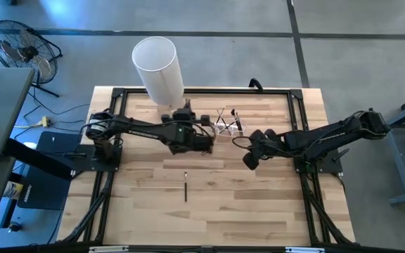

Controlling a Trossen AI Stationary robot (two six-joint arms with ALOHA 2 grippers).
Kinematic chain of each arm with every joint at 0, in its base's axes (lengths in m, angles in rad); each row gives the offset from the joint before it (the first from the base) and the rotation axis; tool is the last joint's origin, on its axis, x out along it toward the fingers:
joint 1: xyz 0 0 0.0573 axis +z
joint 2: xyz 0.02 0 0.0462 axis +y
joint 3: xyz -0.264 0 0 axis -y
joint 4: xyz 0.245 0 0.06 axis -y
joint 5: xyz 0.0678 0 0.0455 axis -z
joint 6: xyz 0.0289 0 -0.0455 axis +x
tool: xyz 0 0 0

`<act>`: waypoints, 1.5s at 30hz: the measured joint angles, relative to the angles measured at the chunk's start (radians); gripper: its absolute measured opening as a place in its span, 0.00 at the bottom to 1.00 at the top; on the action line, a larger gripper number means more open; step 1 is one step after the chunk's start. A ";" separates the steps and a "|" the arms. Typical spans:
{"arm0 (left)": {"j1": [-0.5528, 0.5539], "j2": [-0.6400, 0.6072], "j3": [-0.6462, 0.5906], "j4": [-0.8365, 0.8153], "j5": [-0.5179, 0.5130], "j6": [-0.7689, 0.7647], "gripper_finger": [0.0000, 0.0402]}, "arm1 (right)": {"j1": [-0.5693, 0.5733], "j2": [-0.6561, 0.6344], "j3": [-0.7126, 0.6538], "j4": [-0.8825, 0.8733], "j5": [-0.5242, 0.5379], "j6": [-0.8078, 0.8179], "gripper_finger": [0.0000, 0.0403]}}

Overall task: Put items in baskets/containers
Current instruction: Put the black powder brush into the transparent organizer

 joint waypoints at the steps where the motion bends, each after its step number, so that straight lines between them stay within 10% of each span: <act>1: 0.000 0.009 0.000 0.053 0.006 0.050 0.00 | -0.001 0.000 0.000 0.000 0.004 0.000 0.06; 18: 0.091 0.107 0.001 0.856 0.369 0.961 0.00 | -0.001 0.000 0.000 -0.001 -0.046 -0.058 0.06; 45: 0.162 0.178 -0.002 0.880 0.660 1.067 0.03 | -0.027 0.000 -0.001 -0.001 -0.044 -0.099 0.03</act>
